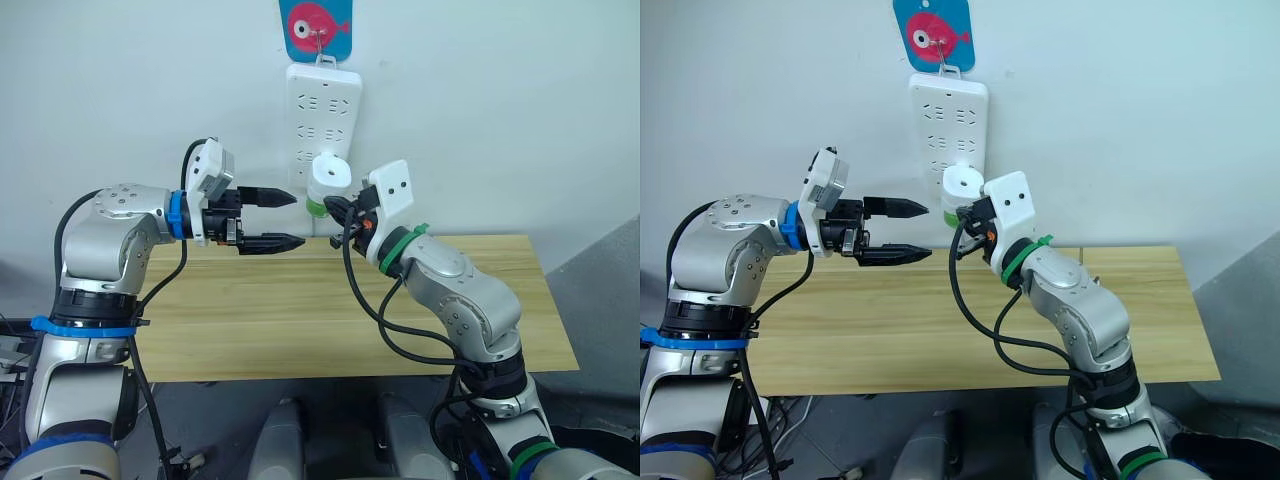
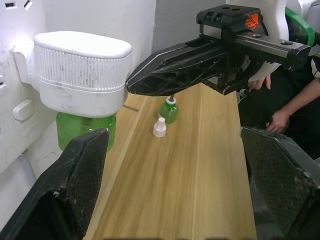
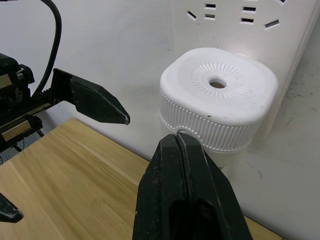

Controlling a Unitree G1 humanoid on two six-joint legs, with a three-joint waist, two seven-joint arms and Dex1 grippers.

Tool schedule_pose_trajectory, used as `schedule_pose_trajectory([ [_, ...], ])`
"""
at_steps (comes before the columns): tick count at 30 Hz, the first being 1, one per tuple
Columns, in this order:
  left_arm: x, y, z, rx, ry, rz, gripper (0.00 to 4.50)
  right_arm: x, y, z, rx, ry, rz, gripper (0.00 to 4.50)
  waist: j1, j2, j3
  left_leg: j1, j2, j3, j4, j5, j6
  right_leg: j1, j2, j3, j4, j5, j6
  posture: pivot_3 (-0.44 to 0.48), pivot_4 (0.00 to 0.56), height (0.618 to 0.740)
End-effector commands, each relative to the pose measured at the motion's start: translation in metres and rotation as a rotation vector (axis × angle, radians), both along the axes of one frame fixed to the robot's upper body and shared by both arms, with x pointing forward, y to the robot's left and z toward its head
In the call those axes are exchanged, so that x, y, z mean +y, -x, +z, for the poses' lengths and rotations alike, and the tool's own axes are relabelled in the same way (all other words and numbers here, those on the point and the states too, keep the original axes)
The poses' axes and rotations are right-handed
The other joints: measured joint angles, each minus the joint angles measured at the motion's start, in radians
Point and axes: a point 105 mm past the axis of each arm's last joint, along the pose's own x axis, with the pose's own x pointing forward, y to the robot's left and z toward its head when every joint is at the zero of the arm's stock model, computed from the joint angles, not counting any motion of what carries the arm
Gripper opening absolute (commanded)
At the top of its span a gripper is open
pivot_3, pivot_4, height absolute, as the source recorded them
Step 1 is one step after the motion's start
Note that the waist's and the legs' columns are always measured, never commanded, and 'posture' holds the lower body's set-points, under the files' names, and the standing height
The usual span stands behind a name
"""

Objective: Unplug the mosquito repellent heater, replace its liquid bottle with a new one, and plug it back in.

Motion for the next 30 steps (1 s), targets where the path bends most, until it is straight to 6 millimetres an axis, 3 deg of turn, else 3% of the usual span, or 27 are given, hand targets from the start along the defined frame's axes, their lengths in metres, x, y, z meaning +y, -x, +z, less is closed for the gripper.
schedule_pose_trajectory([
  [1,-0.002,0.000,0.006,-0.030,-0.003,-0.012,4.47,-0.013,0.002,0.025,-0.085,-0.049,-0.022,0.00,0.000,0.000,0.000,0.000,0.000,0.000,0.000,0.000,0.000,0.000,0.000,0.000,0.000,0.000,0.000,-0.036,0.243,0.740],
  [5,0.001,-0.001,0.004,-0.029,-0.008,-0.004,4.47,0.000,0.029,0.021,-0.065,-0.031,0.166,0.00,0.000,0.000,0.000,0.000,0.000,0.000,-0.001,0.000,0.000,0.000,0.000,0.000,-0.001,0.000,0.000,-0.037,0.240,0.740],
  [9,0.005,-0.006,0.000,-0.037,-0.026,0.027,4.47,-0.006,0.045,0.013,-0.061,0.015,0.226,0.00,-0.001,0.000,0.000,0.000,0.000,-0.001,-0.003,0.000,0.001,0.000,0.000,0.000,-0.002,0.000,0.000,-0.038,0.230,0.740],
  [13,0.015,-0.015,-0.006,-0.053,-0.054,0.088,4.47,-0.026,0.052,0.005,-0.068,0.063,0.209,0.00,0.000,0.000,0.000,0.000,0.000,0.000,-0.004,-0.001,0.001,-0.001,0.000,-0.001,-0.003,0.000,0.000,-0.034,0.223,0.740],
  [15,0.027,-0.024,-0.010,-0.068,-0.094,0.169,4.47,-0.057,0.054,0.001,-0.078,0.127,0.152,0.00,0.003,0.000,0.000,0.000,0.000,0.000,-0.004,-0.001,0.001,-0.001,0.000,-0.001,-0.003,0.000,0.000,-0.033,0.216,0.740],
  [16,0.031,-0.026,-0.012,-0.073,-0.113,0.192,4.49,-0.066,0.055,-0.001,-0.078,0.145,0.139,0.17,0.004,-0.001,0.000,0.000,0.000,-0.001,-0.003,-0.001,0.001,0.000,0.000,-0.001,-0.003,0.000,0.000,-0.034,0.212,0.740],
  [18,0.050,-0.034,-0.021,-0.094,-0.180,0.274,4.50,-0.107,0.054,-0.006,-0.084,0.228,0.051,0.56,0.007,-0.001,-0.001,0.000,0.000,0.000,-0.003,-0.001,0.001,0.001,0.000,-0.001,-0.005,0.000,0.000,-0.039,0.202,0.740],
  [21,0.079,-0.043,-0.033,-0.120,-0.229,0.409,4.50,-0.164,0.057,-0.016,-0.078,0.368,-0.050,1.54,0.012,-0.003,-0.003,0.000,-0.001,0.002,-0.004,-0.001,0.001,0.002,0.000,0.000,-0.008,0.000,0.000,-0.049,0.185,0.740],
  [24,0.106,-0.049,-0.040,-0.129,-0.223,0.528,4.50,-0.208,0.054,-0.021,-0.074,0.446,-0.148,2.59,0.007,-0.004,-0.006,0.000,-0.002,0.003,-0.003,-0.001,0.001,0.002,0.000,0.000,-0.009,0.000,0.000,-0.053,0.168,0.740],
  [26,0.119,-0.050,-0.046,-0.139,-0.229,0.582,4.50,-0.226,0.052,-0.023,-0.074,0.471,-0.190,3.31,0.005,-0.005,-0.010,0.000,-0.001,0.004,-0.003,-0.001,0.001,0.002,0.000,0.001,-0.008,0.000,0.000,-0.052,0.162,0.740],
  [29,0.126,-0.049,-0.054,-0.134,-0.228,0.608,4.50,-0.237,0.047,-0.027,-0.073,0.461,-0.225,4.42,0.003,-0.006,-0.021,0.000,-0.001,0.004,-0.003,-0.001,0.001,0.002,0.001,0.000,-0.007,0.000,0.000,-0.050,0.156,0.740],
  [30,0.126,-0.048,-0.056,-0.134,-0.223,0.607,4.50,-0.238,0.047,-0.030,-0.069,0.457,-0.226,4.47,0.003,-0.006,-0.022,0.000,-0.001,0.004,-0.003,-0.001,0.001,0.002,0.001,0.000,-0.007,0.000,0.000,-0.042,0.149,0.740],
])
